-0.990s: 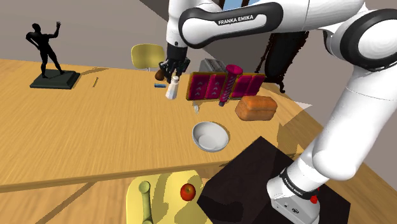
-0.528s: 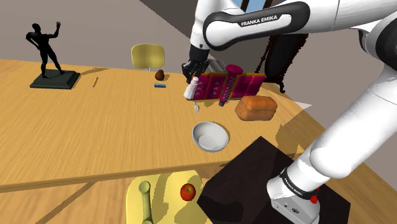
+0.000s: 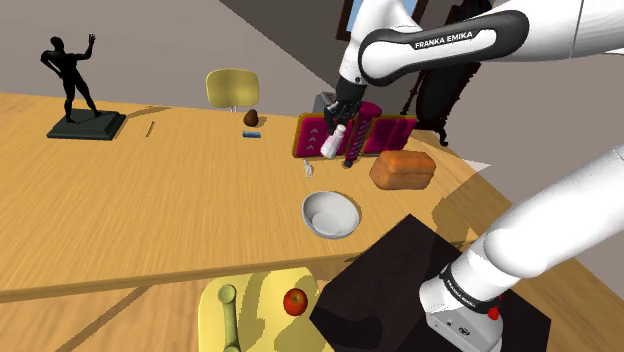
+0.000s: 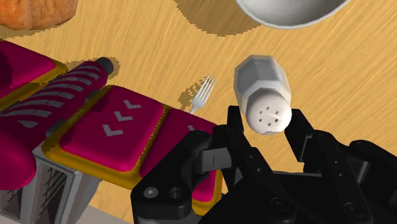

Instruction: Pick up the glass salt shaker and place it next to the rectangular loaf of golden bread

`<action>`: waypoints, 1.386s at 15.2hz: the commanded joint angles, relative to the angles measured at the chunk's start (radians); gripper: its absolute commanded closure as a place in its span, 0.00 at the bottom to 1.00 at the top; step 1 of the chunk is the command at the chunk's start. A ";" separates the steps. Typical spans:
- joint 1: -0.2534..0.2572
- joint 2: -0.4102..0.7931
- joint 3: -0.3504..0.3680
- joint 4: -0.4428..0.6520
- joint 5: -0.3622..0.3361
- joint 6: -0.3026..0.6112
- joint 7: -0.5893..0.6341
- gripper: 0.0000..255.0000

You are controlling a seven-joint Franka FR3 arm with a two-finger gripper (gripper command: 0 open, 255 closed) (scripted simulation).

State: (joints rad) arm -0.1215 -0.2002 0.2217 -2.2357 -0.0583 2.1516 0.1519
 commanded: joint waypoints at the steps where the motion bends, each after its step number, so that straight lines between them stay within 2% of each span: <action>1: -0.015 -0.049 -0.031 -0.055 0.011 0.010 -0.054 1.00; 11: -0.097 -0.229 -0.205 -0.231 0.001 0.020 -0.303 1.00; 21: -0.204 -0.308 -0.402 -0.290 -0.064 0.015 -0.556 1.00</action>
State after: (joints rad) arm -0.3144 -0.5087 -0.1590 -2.5276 -0.1156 2.1660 -0.3766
